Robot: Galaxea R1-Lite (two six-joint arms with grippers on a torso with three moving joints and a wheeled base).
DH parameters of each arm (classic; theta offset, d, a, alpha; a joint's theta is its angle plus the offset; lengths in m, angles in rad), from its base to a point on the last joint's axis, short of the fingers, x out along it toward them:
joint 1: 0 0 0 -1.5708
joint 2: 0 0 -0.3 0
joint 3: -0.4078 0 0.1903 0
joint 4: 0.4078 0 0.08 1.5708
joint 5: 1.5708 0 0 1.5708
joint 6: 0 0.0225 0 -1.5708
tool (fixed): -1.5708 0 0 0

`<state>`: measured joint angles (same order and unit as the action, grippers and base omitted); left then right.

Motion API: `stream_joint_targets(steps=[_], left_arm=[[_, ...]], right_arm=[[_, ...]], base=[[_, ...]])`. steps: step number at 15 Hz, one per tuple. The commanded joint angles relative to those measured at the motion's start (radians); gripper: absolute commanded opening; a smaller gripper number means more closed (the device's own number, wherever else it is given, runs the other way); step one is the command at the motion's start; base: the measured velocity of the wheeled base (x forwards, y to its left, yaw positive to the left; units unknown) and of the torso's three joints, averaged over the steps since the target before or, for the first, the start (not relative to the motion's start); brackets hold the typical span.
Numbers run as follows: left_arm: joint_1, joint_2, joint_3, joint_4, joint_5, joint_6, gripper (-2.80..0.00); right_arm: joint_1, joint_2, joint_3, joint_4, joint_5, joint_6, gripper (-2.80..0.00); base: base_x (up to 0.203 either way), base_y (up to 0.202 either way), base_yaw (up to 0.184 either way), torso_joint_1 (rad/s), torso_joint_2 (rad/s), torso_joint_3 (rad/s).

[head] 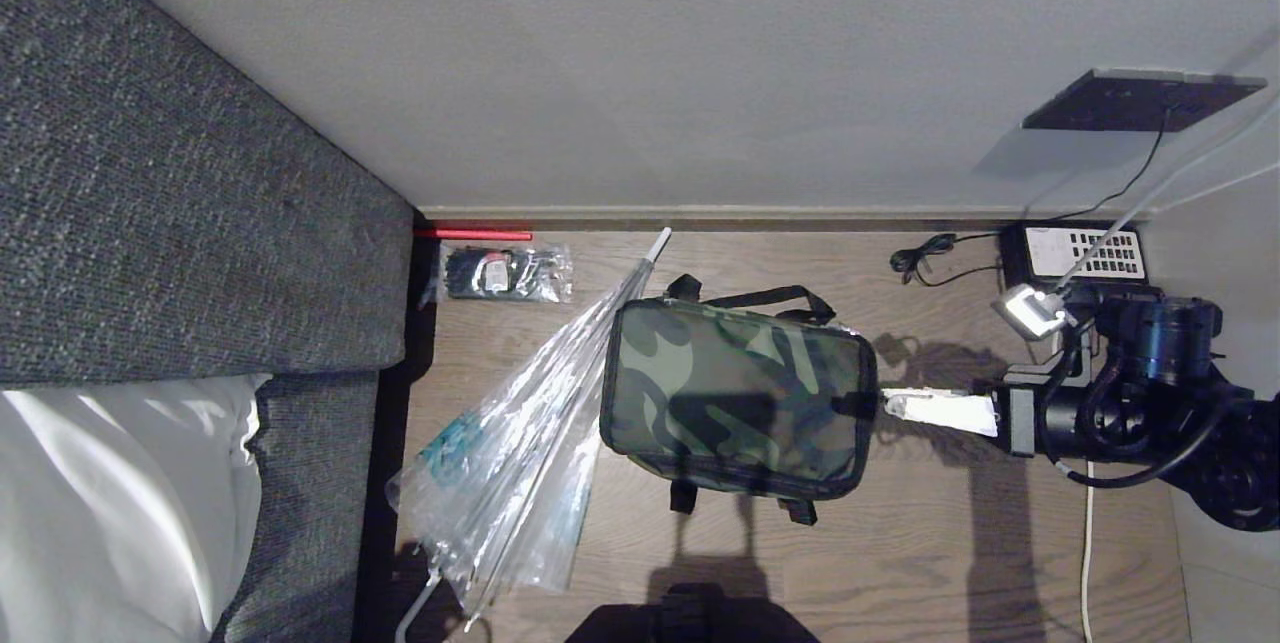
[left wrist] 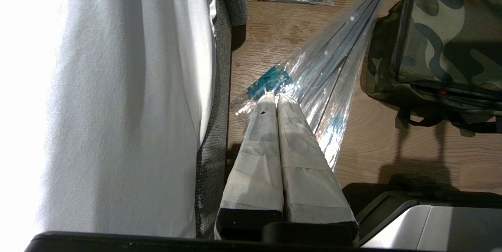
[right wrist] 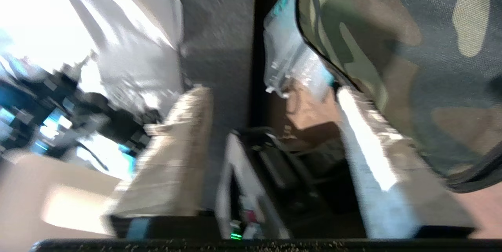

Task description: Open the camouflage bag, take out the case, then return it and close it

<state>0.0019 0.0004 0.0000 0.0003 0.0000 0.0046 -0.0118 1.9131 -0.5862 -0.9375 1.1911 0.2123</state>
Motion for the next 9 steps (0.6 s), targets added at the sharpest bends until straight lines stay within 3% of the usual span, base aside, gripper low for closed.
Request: stream_joint_targets(steps=[1, 3, 9], left_arm=[[0.0, 0.0, 0.0, 0.0, 0.0, 0.0, -2.8], [0.0, 0.0, 0.0, 0.0, 0.0, 0.0, -2.8], [0.0, 0.0, 0.0, 0.0, 0.0, 0.0, -2.8]], right_arm=[[-0.005, -0.056, -0.019, 0.007, 0.005, 0.077, -2.8], [-0.004, -0.152, -0.017, 0.097, 0.002, 0.131, -2.8], [-0.031, -0.631, 0.054, 0.5, -0.063, 0.139, -2.8]], base=[[0.0, 0.0, 0.0, 0.0, 0.0, 0.0], [0.0, 0.0, 0.0, 0.0, 0.0, 0.0], [0.0, 0.0, 0.0, 0.0, 0.0, 0.0]])
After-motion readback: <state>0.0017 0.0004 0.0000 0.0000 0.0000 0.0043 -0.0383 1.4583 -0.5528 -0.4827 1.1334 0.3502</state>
